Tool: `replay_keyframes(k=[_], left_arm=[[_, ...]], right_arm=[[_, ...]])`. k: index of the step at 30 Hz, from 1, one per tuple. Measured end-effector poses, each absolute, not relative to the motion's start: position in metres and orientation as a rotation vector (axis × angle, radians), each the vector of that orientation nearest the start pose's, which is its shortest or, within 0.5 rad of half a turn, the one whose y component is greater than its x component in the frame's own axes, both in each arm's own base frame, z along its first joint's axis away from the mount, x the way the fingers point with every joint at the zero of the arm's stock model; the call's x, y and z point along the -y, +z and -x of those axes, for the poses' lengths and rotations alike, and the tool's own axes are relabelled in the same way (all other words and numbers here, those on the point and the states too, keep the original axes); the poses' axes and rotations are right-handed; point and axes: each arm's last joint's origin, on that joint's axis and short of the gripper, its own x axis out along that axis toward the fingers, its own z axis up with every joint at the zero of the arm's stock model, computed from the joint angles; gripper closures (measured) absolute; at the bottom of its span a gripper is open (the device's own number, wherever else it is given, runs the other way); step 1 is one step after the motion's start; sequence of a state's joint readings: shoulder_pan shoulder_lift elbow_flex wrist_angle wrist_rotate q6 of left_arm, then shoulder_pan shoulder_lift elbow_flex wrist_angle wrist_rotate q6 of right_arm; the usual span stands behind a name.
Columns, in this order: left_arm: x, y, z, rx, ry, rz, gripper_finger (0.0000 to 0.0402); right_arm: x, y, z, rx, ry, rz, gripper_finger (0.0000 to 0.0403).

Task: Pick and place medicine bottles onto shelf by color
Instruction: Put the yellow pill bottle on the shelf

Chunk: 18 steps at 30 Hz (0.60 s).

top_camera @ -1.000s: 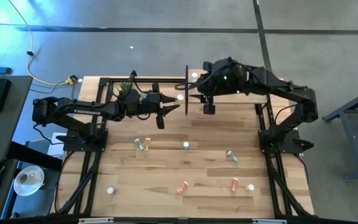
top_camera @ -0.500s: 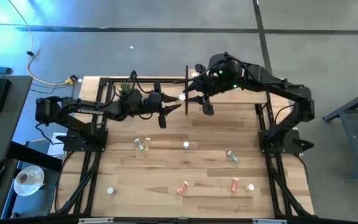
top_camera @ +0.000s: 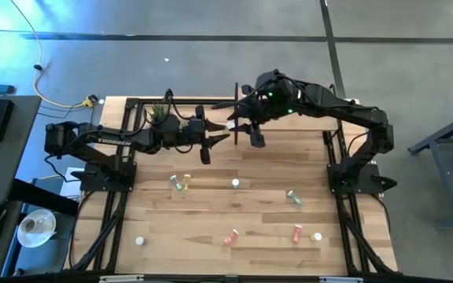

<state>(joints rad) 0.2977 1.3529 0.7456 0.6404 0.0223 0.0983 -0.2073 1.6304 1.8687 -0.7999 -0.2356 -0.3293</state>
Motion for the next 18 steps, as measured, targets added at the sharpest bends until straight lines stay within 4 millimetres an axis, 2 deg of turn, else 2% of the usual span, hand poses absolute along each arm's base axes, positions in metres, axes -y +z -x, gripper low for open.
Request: replay_keyframes(k=[18], left_arm=[[-0.0858,0.2777,-0.282,0.06,0.278,-0.094,0.0303]], right_arm=[[0.0659,0.4294,-0.3374,-0.559,0.052,0.204,0.0253]])
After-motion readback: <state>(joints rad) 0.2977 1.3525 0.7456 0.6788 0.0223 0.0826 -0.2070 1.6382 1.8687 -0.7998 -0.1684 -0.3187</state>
